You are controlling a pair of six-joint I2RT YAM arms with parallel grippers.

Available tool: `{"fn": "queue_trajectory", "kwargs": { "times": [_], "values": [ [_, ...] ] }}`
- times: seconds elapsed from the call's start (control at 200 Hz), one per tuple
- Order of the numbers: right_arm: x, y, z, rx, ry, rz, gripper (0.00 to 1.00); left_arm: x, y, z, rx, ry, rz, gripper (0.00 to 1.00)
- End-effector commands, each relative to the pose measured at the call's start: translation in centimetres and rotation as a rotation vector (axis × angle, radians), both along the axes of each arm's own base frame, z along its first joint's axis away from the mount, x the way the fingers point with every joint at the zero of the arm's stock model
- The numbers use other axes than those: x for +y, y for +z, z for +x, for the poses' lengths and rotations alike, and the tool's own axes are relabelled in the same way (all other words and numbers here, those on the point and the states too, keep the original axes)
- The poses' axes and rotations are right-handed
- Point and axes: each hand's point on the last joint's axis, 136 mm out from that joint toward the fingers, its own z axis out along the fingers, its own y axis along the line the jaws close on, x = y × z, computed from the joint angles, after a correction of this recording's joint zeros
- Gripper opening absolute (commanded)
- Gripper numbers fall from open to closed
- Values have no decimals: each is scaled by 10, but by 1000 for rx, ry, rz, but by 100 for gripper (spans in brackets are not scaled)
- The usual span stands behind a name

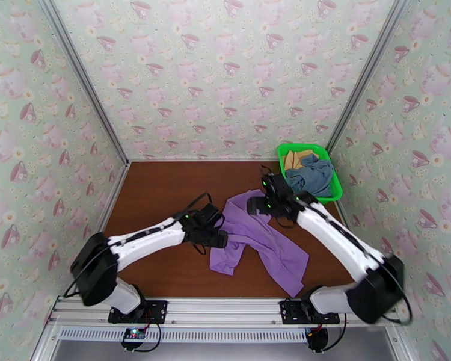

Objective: Fold and stack the mixed laundry pile

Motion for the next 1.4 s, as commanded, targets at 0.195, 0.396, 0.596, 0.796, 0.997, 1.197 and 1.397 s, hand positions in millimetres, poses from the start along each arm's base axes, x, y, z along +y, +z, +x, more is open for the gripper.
{"fn": "queue_trajectory", "kwargs": {
  "times": [0.195,0.396,0.596,0.796,0.997,1.197,1.397],
  "values": [
    [3,-86,123,118,-125,-52,85,-7,-39,24,-11,17,94,25],
    [3,-145,134,234,-178,-79,75,5,-28,29,-52,29,150,0],
    [10,-164,136,272,-174,-37,0,24,0,48,-146,46,220,0],
    [15,-48,157,50,-106,11,0,60,88,102,-352,89,318,0],
    [14,131,144,-284,-32,121,0,102,232,152,-648,181,291,0],
    [13,228,95,-493,41,269,0,137,336,152,-872,237,302,0],
    [24,260,19,-595,178,385,0,155,377,113,-958,226,248,0]
  ]
}}
